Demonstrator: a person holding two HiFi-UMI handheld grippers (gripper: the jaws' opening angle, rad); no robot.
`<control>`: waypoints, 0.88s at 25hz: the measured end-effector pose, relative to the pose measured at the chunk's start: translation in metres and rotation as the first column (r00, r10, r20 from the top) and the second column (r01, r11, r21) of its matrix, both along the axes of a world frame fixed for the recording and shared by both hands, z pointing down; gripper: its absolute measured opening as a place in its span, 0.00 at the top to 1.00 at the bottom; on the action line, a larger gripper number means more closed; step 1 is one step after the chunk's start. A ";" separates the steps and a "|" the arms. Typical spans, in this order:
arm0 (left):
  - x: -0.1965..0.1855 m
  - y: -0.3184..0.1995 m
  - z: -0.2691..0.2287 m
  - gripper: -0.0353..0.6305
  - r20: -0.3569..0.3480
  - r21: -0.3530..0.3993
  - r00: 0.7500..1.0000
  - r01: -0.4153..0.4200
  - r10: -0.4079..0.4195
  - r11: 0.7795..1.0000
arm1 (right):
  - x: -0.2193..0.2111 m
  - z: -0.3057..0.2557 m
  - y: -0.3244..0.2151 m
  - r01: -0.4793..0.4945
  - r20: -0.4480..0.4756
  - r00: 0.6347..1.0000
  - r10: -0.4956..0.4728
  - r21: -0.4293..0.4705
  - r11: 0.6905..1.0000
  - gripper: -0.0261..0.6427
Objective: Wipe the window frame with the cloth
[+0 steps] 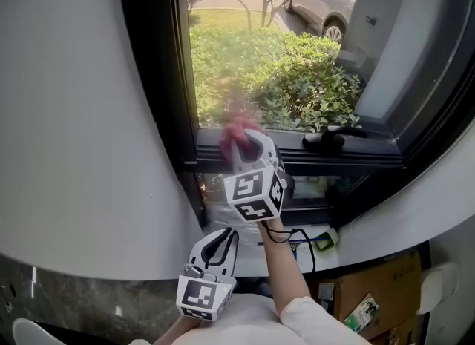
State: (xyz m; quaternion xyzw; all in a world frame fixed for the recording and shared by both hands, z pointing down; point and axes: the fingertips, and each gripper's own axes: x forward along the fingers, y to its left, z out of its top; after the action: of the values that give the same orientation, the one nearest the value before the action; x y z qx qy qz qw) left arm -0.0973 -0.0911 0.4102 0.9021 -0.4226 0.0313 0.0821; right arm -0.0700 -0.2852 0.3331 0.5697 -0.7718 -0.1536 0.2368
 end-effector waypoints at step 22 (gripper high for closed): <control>-0.001 -0.002 0.003 0.88 0.008 -0.001 1.000 0.012 -0.012 1.000 | 0.011 -0.001 0.001 -0.015 0.010 1.000 0.015 -0.010 1.000 0.85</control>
State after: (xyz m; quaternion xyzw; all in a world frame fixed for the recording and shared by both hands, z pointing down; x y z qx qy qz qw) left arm -0.0979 -0.0931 0.4134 0.8993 -0.4282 0.0348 0.0812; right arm -0.0586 -0.2841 0.3321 0.5750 -0.7695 -0.1451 0.2370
